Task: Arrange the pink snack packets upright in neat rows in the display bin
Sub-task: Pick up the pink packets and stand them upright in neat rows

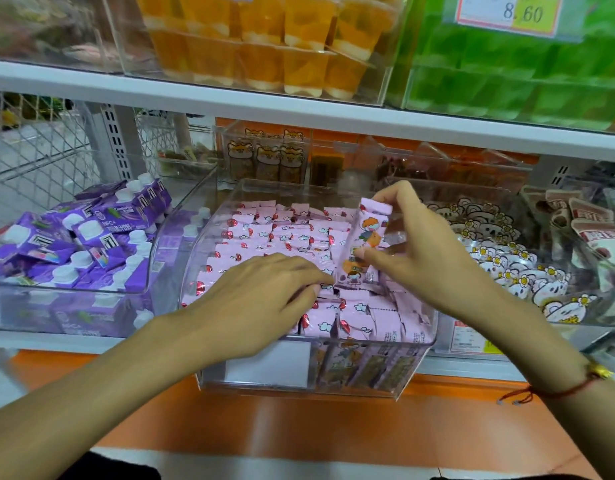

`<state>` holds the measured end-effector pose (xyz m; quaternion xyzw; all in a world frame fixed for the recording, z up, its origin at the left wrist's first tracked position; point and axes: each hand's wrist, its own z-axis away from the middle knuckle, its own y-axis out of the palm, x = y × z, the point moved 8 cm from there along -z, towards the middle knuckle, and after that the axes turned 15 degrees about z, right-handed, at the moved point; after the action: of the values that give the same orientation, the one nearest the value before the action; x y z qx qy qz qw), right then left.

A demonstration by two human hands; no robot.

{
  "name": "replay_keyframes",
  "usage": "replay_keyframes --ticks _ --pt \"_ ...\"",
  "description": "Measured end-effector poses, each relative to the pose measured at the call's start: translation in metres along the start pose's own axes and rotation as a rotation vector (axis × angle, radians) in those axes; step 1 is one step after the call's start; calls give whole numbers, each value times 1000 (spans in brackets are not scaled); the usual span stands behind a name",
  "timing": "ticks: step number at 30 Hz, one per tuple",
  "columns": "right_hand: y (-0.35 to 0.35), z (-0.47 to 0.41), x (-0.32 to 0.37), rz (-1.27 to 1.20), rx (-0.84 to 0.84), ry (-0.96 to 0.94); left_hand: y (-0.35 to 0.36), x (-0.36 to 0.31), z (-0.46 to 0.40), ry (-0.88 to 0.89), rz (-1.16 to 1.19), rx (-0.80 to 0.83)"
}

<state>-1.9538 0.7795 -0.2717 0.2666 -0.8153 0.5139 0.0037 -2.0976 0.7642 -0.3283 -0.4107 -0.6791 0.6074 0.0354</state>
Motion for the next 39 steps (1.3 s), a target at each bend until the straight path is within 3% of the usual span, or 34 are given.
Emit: replay_keyframes --ticks 11,17,22,26,33,39 --pt "36 15 9 443 328 -222 -2 1 0 4 35 -26" --pt "36 2 4 426 471 -172 -1 1 -3 43 -22 -42" --pt "15 -31 -10 343 260 -59 7 4 -5 34 -23 60" --pt "48 -30 -11 422 432 -72 7 5 -5 34 -38 56" --pt "56 -26 -10 393 439 -130 9 9 -6 2 -51 85" --pt "41 -23 -6 426 202 -120 8 6 -8 30 -57 67"
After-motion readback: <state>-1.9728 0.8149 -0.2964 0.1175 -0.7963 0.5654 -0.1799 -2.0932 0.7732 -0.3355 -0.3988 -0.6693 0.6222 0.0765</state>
